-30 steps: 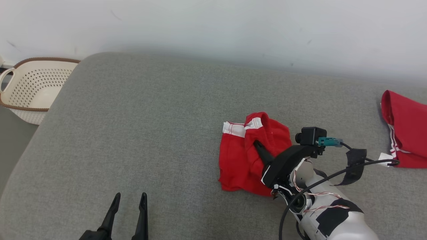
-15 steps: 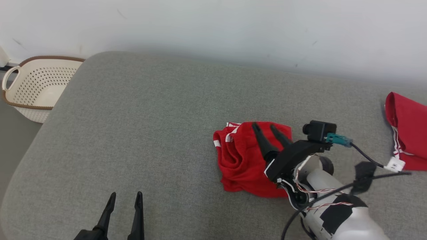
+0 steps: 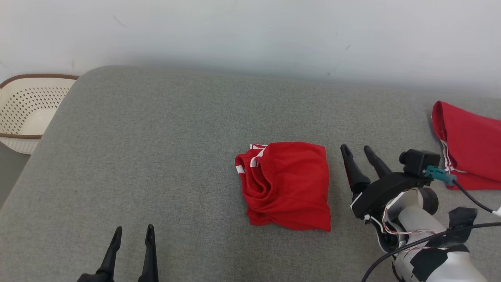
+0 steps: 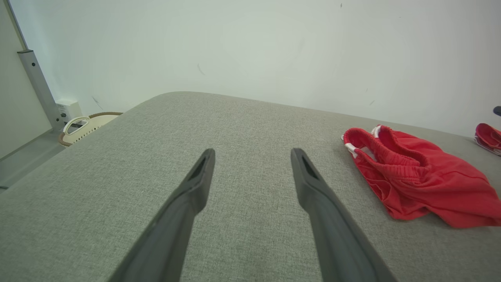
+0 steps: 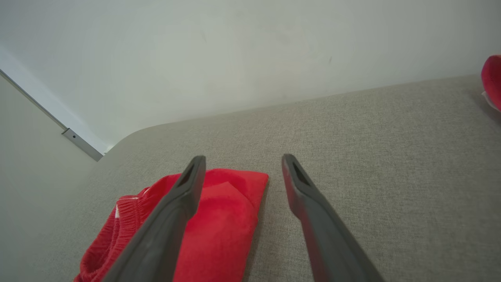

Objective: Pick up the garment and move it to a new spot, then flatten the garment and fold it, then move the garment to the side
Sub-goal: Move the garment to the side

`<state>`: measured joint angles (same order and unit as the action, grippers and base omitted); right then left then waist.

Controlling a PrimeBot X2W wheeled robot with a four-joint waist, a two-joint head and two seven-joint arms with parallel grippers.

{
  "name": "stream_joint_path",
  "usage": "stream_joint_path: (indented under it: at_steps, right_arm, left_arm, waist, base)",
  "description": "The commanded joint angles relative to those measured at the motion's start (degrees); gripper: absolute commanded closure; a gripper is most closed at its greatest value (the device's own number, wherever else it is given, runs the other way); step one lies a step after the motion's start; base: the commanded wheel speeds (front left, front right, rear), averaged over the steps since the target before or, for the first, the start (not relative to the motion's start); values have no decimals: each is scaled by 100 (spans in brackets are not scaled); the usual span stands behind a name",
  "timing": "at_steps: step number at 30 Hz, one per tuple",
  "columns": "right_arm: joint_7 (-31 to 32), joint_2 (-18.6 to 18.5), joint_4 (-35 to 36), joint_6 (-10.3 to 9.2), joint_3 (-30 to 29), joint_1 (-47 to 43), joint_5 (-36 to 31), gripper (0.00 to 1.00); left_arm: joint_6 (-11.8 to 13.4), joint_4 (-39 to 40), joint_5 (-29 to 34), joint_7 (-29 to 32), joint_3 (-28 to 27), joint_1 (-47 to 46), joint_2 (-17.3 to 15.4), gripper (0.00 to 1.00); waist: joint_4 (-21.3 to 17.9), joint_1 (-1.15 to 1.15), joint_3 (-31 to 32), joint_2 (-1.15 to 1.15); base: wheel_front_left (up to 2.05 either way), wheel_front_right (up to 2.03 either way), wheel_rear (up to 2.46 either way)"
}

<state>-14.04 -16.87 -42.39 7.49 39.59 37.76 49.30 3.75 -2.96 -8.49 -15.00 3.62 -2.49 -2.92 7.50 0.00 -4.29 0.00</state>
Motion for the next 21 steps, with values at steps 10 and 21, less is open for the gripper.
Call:
stream_joint_path:
  at_steps: [10, 21]
  right_arm:
    - [605, 305, -542, 1, 122, -212, 91, 0]
    - [1331, 537, -919, 1, 292, -169, 457, 0]
  left_arm:
    - [80, 81, 15, -24, 70, 64, 1, 0]
    - [154, 93, -55, -24, 125, 138, 0, 0]
  waist:
    - [188, 0, -84, 0]
    - [323, 0, -87, 0]
  base:
    - [0, 0, 0]
    - [0, 0, 0]
